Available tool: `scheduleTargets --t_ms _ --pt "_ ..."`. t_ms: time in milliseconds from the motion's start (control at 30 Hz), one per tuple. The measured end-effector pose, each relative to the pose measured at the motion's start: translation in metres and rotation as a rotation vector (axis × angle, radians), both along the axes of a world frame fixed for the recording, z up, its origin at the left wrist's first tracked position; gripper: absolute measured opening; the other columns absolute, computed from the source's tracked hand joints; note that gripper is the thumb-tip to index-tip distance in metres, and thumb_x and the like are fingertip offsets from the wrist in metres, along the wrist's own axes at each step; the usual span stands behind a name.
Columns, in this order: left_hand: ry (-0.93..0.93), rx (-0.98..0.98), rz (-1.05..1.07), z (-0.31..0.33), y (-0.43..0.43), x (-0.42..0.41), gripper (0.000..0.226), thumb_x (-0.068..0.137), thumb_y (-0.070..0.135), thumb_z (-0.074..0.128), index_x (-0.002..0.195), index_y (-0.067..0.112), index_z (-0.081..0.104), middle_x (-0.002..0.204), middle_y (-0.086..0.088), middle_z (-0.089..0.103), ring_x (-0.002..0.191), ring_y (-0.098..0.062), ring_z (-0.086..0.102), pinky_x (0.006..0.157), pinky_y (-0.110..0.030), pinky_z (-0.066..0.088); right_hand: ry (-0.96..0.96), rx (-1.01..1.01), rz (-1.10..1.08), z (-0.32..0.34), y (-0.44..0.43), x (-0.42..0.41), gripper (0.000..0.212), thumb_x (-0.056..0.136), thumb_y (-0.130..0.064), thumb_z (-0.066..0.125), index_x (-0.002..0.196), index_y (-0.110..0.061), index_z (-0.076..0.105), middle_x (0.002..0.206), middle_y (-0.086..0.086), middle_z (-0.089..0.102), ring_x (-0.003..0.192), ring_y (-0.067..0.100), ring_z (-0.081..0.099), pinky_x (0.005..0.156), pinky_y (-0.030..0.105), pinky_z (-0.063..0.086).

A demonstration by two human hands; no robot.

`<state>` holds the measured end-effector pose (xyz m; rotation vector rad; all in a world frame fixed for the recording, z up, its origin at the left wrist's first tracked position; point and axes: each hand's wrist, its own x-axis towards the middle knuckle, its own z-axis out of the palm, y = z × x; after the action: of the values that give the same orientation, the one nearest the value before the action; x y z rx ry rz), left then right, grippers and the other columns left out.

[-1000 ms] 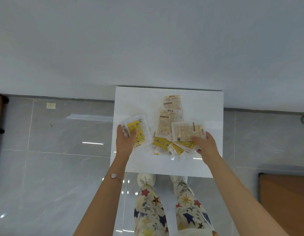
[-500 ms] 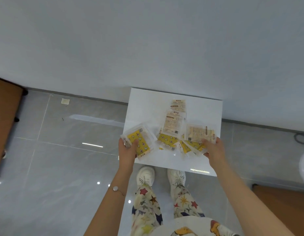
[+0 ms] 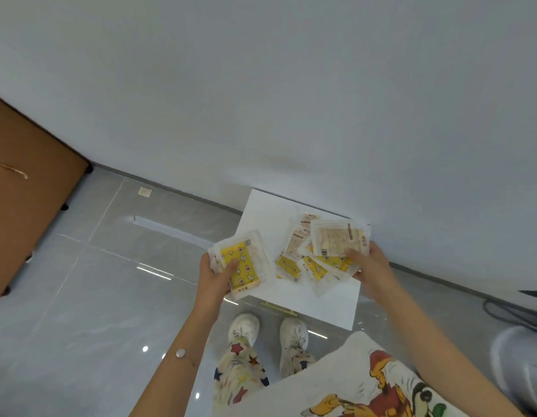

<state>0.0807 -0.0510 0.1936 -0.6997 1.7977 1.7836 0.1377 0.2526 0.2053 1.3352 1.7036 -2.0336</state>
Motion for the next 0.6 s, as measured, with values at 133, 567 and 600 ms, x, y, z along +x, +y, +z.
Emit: scheduleTargets --t_ms 133,567,600 --pt "0.027 0.089 0.091 0.053 -0.021 0.024 0.031 0.092 0.008 0.059 0.115 0.024 0.048 0.109 -0.005 0.066 0.094 -0.023 0.069 0.075 -0.044 0.058 0.072 -0.040 0.181 0.048 -0.032 -0.012 0.032 0.094 -0.006 0.056 0.126 -0.010 0.051 0.118 0.009 0.066 0.101 0.026 0.068 0.072 0.037 0.059" --pt "0.160 -0.003 0.598 0.123 -0.204 0.097 0.034 0.090 0.012 0.062 0.118 0.021 0.047 0.115 -0.008 0.065 0.098 -0.028 0.068 0.080 -0.047 0.056 0.182 -0.017 0.653 0.118 -0.223 -0.088 0.031 0.093 -0.005 0.057 0.123 -0.013 0.055 0.117 0.008 0.066 0.103 0.027 0.067 0.081 0.046 0.058" --pt "0.167 -0.006 0.637 0.128 -0.221 0.099 0.034 0.090 0.011 0.062 0.118 0.022 0.046 0.114 -0.008 0.065 0.099 -0.028 0.067 0.080 -0.046 0.056 0.185 -0.036 0.676 0.123 -0.245 -0.094 0.031 0.093 -0.005 0.058 0.123 -0.012 0.055 0.116 0.009 0.067 0.101 0.027 0.067 0.079 0.045 0.058"
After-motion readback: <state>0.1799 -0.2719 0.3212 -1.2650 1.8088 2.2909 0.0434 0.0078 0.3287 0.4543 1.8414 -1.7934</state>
